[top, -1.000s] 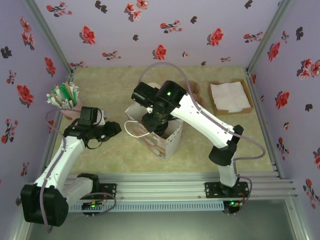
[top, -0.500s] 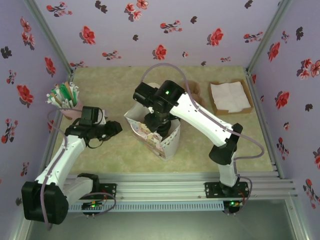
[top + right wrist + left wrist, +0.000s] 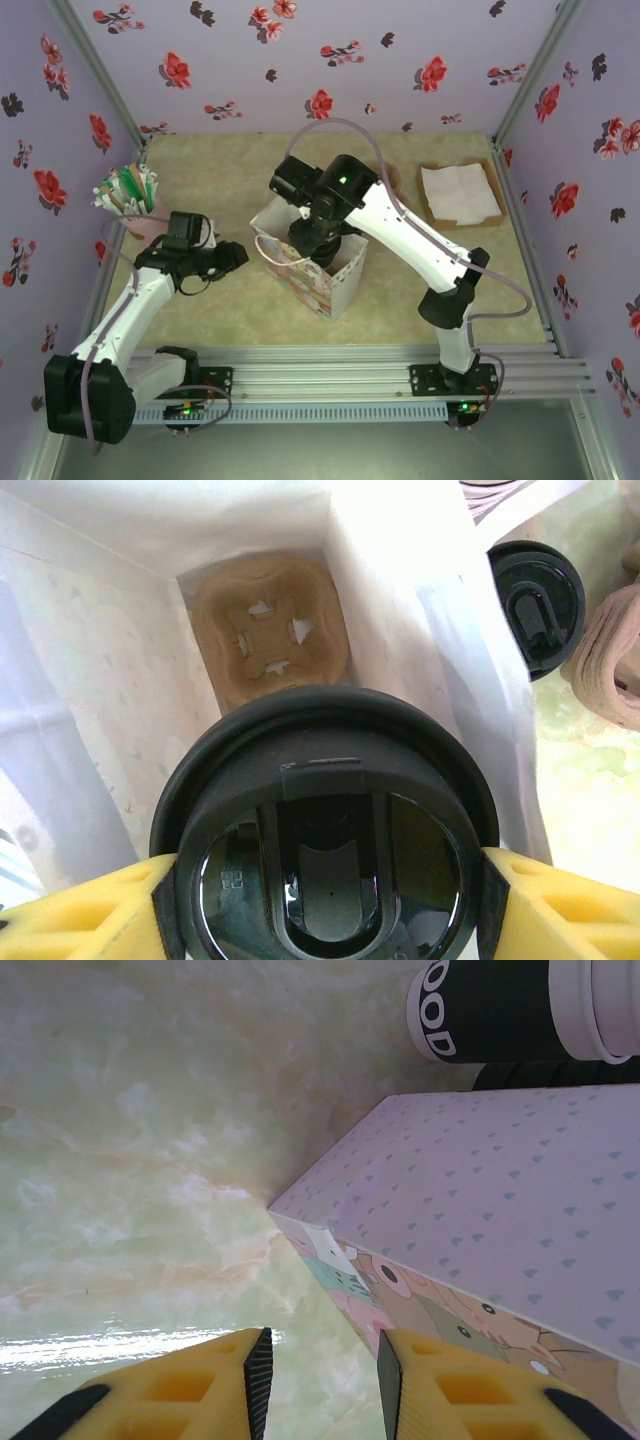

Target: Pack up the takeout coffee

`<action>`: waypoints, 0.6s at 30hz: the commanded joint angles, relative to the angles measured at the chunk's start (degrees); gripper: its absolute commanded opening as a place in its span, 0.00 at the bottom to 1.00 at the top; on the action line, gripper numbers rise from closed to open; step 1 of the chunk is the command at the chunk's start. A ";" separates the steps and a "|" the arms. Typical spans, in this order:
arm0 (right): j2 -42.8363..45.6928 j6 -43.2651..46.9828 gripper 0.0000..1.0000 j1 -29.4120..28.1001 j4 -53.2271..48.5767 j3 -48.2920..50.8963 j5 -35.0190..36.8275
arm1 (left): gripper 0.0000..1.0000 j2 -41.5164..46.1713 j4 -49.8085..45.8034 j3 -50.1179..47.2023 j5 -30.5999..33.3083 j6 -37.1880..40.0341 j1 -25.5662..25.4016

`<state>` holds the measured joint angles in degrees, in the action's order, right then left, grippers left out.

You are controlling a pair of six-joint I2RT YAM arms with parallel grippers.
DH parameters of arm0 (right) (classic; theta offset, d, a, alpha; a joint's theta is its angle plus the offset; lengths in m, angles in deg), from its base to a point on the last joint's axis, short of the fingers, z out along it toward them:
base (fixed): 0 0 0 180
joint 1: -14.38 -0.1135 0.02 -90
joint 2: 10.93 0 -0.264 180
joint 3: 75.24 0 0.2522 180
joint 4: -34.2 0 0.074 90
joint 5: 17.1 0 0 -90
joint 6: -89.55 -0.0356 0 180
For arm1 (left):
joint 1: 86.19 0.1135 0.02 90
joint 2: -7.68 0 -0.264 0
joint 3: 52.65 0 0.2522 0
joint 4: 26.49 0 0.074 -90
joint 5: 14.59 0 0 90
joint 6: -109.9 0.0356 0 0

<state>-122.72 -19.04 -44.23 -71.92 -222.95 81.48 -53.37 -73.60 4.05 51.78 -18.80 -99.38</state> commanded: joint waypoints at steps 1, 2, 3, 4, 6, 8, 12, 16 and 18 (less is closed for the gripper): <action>1.22 -0.57 0.69 0.59 -6.96 -1.58 -0.09 | 0.35 -0.47 1.25 -1.01 -0.79 -0.59 -0.59; 1.34 -0.57 0.69 0.70 -6.97 -1.59 -0.03 | 0.35 -0.47 1.26 -1.10 -0.73 -0.69 -0.60; 1.46 -0.58 0.69 0.78 -6.85 -1.64 0.03 | 0.35 -0.49 1.32 -1.17 -0.72 -0.69 -0.68; 1.46 -0.57 0.69 0.91 -6.74 -1.53 0.00 | 0.35 -0.55 1.37 -1.19 -0.71 -0.72 -0.62; 1.41 -0.54 0.69 1.19 -6.77 -1.25 -0.02 | 0.35 -0.64 1.52 -1.28 -0.69 -0.74 -0.76; 1.41 -0.39 0.69 1.23 -6.61 -0.58 -0.31 | 0.35 -0.73 1.61 -1.37 -0.71 -0.76 -0.78; 1.40 -0.13 0.69 1.22 -6.24 1.91 -1.47 | 0.35 -0.73 1.75 -1.52 -0.71 -0.80 -0.93; 1.35 0.48 0.68 0.15 -6.27 3.85 -2.12 | 0.35 -0.90 2.03 -1.62 -0.66 -0.97 -1.04; 0.98 0.68 0.69 -0.45 -6.53 4.19 -2.17 | 0.35 -1.04 2.16 -1.63 -0.70 -1.03 -1.18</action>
<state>-122.70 -18.87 -43.70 -71.92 -219.47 80.15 -53.86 -72.90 3.20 51.78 -19.04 -100.08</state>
